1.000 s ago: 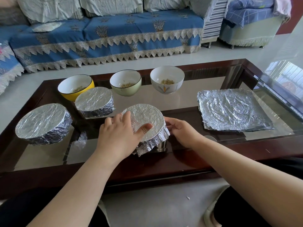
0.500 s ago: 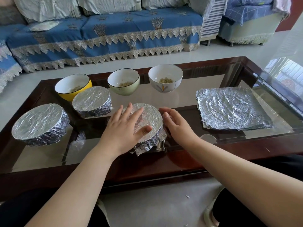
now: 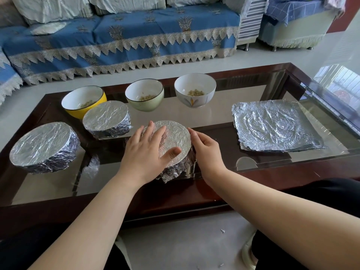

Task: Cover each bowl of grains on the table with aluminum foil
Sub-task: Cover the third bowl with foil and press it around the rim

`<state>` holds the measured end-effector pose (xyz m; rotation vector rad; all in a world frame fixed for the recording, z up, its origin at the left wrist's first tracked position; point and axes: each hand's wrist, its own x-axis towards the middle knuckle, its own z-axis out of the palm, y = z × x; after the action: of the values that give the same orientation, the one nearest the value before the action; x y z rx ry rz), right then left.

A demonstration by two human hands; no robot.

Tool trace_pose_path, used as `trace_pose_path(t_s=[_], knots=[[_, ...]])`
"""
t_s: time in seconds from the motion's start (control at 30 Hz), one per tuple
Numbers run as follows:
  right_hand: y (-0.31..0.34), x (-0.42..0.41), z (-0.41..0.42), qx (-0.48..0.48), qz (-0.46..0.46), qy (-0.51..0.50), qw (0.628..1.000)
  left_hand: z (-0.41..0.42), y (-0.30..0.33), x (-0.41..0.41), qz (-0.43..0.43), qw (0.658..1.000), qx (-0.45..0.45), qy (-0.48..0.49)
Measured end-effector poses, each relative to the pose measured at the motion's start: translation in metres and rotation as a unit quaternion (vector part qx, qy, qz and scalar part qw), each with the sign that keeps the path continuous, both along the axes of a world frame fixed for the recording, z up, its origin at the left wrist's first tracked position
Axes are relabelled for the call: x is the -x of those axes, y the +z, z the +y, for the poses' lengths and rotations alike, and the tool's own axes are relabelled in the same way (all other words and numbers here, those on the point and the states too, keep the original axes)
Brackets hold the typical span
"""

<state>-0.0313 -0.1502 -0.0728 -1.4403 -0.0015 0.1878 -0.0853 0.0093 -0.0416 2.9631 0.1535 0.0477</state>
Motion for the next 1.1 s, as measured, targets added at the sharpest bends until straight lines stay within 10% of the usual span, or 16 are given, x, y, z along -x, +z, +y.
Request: trace_pose_path(t_s=[0.43, 1.1], knots=[[0.001, 0.000, 0.003, -0.057, 0.107, -0.021, 0.992, -0.002, 0.001, 0.000, 0.003, 1.000, 0.004, 0.008], [-0.014, 0.001, -0.018, 0.190, -0.091, 0.049, 0.976, 0.000, -0.001, -0.001, -0.010, 1.000, -0.001, 0.006]])
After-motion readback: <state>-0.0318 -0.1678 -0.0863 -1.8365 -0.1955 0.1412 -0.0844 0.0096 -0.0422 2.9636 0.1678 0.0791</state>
